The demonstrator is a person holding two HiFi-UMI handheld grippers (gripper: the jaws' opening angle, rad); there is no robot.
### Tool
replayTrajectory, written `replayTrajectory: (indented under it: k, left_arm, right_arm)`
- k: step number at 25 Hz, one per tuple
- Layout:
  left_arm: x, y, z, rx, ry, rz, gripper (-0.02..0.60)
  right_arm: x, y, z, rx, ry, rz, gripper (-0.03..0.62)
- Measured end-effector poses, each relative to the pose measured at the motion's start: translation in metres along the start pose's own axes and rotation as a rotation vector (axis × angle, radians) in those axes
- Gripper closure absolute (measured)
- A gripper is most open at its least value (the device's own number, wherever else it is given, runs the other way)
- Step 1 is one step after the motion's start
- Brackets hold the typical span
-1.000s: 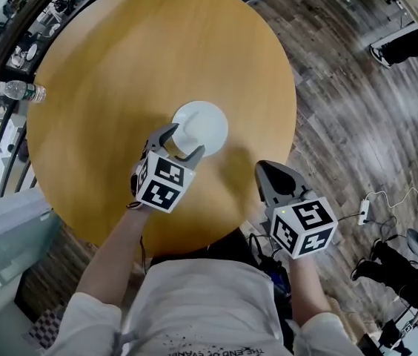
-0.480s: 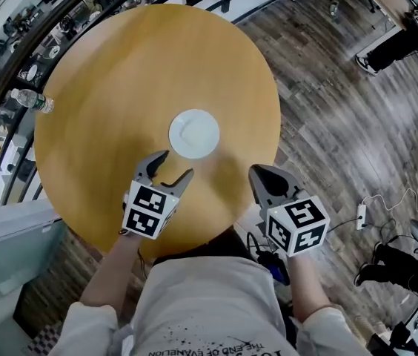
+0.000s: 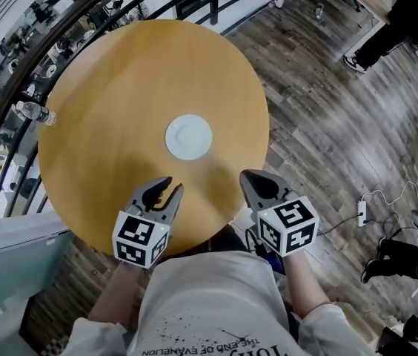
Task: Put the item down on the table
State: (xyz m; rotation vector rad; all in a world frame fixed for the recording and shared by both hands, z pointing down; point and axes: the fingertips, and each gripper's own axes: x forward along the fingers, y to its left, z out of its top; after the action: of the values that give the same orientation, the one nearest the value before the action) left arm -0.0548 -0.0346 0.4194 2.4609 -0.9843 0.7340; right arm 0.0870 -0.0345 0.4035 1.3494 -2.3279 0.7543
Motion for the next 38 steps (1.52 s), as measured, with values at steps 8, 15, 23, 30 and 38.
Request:
replayTrajectory:
  k: [8, 15, 23, 30, 38]
  left_arm:
    - [-0.024, -0.016, 0.001, -0.079, -0.062, -0.003, 0.558]
    - [-0.027, -0.023, 0.010, -0.049, -0.069, 0.004, 0.558]
    - [-0.032, -0.016, 0.010, -0.057, -0.067, 0.031, 0.558]
    - [-0.033, -0.011, 0.003, -0.066, -0.053, 0.042, 0.558]
    - [-0.034, -0.010, 0.003, -0.072, -0.057, 0.050, 0.558]
  right_arm:
    - [-0.009, 0.010, 0.008, -0.035, -0.016, 0.019, 0.569]
    - [-0.005, 0.021, 0.025, -0.059, -0.037, 0.045, 0.569]
    - [0.002, 0.029, 0.024, -0.087, -0.020, 0.072, 0.569]
    - [0.006, 0.032, 0.023, -0.091, -0.019, 0.084, 0.569]
    - [0.007, 0.033, 0.022, -0.090, -0.017, 0.087, 0.569]
